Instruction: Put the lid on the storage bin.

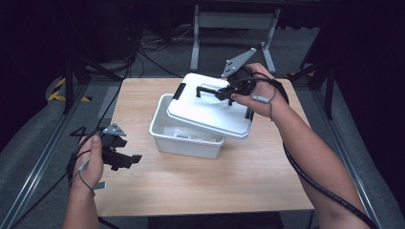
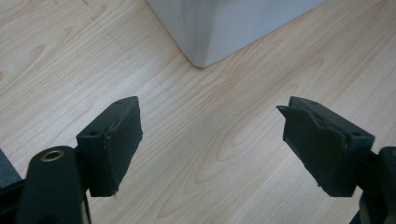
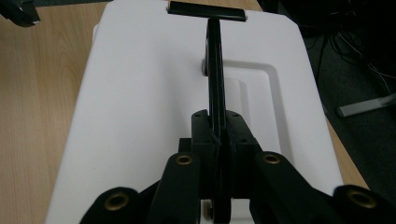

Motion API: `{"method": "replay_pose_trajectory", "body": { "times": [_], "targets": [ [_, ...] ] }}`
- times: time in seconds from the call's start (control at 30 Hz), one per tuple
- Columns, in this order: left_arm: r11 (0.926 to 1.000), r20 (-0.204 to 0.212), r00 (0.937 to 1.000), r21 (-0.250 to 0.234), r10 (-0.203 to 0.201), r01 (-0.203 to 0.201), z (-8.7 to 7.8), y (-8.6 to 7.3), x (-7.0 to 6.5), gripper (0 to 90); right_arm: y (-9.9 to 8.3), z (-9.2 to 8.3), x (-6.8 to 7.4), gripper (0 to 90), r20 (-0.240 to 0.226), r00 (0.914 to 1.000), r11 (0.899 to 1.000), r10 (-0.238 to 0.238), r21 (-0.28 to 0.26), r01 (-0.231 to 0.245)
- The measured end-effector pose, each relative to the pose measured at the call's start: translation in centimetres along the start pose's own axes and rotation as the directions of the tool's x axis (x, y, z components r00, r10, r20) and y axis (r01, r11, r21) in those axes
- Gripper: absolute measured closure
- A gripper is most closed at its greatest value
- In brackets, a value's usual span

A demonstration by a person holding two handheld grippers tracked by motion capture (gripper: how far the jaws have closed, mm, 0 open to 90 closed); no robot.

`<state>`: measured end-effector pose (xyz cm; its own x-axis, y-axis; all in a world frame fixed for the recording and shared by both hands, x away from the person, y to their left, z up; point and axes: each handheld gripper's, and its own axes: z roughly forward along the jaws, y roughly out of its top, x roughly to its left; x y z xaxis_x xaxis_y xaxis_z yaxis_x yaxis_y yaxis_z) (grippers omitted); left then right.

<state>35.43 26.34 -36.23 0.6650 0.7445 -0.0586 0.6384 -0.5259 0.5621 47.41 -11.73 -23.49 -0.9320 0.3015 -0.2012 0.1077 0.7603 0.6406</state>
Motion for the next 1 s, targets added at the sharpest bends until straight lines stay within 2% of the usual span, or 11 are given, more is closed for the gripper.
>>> {"method": "replay_pose_trajectory", "body": {
  "times": [0.13, 0.47, 0.63, 1.0],
  "targets": [
    [1.0000, 0.003, 1.0000, 0.005, -0.007, 0.007, 0.0, 0.0, 0.1, 20.2, 0.8, 0.8, 0.1, 84.7, -0.009, 0.9998, 1.000, -0.019, -0.002, 0.019],
    [0.9999, 0.004, 0.9999, 0.001, -0.014, 0.014, 0.0, -0.1, 0.3, 20.2, 2.3, 4.4, 0.4, 84.7, -0.062, 0.9966, 0.998, -0.055, -0.005, 0.055],
    [0.9999, 0.007, 0.9998, 0.000, -0.016, 0.016, -0.1, -0.1, 0.3, 20.2, 2.4, 5.3, 0.5, 84.6, -0.082, 0.9952, 0.999, -0.053, -0.007, 0.053],
    [0.9999, 0.008, 0.9999, -0.006, -0.014, 0.014, -0.2, -0.1, 0.4, 20.1, 2.0, 7.7, 0.9, 84.6, -0.137, 0.9872, 0.997, -0.081, -0.007, 0.081]
  ]
}}
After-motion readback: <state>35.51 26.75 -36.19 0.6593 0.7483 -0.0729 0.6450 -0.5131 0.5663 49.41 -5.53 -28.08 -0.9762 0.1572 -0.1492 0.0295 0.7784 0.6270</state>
